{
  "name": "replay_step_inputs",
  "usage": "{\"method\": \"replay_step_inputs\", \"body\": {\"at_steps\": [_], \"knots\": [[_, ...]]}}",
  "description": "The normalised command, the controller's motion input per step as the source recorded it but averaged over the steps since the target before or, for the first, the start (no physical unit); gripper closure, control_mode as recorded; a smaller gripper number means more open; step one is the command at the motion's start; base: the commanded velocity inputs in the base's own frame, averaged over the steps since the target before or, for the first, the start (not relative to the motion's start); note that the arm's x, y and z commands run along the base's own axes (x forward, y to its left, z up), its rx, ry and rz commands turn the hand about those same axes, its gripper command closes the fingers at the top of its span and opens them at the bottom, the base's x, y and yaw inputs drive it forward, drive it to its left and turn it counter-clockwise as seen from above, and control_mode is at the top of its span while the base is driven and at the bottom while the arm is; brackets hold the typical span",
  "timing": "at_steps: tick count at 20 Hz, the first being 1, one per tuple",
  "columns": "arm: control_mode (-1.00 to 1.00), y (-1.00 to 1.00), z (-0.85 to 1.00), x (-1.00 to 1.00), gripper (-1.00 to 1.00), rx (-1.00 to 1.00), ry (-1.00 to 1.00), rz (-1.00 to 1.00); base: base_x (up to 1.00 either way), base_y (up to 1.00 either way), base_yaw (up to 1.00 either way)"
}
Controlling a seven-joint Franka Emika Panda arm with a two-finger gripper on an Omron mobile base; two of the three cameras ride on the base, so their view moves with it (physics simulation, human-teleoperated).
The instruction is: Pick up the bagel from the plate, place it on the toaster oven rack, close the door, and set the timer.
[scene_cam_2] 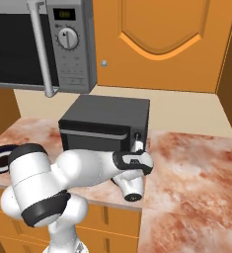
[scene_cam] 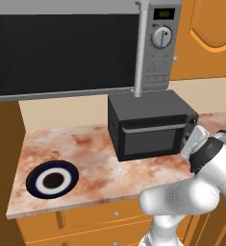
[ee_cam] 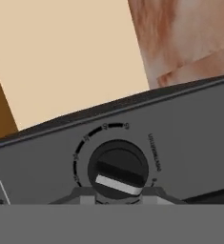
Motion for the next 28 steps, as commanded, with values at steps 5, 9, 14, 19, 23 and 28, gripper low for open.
{"method": "replay_step_inputs", "body": {"at_steps": [5,9,14,19,23,28], "knots": [[-1.0,-0.88,0.36,-0.11,1.0,0.31,-0.09,0.09,0.0,0.0,0.0],[-1.0,-0.91,0.16,-0.18,1.0,0.34,-0.02,0.03,0.0,0.0,0.0],[-1.0,-0.91,0.15,-0.2,1.0,0.41,0.0,0.0,0.0,0.0,0.0],[-1.0,-0.93,0.12,-0.25,1.0,0.45,0.0,0.0,0.0,0.0,0.0],[-1.0,-0.94,0.03,-0.3,1.0,0.45,0.0,0.0,0.0,0.0,0.0],[-1.0,-0.92,0.0,-0.34,1.0,0.45,0.02,0.0,0.0,0.0,0.0]]}}
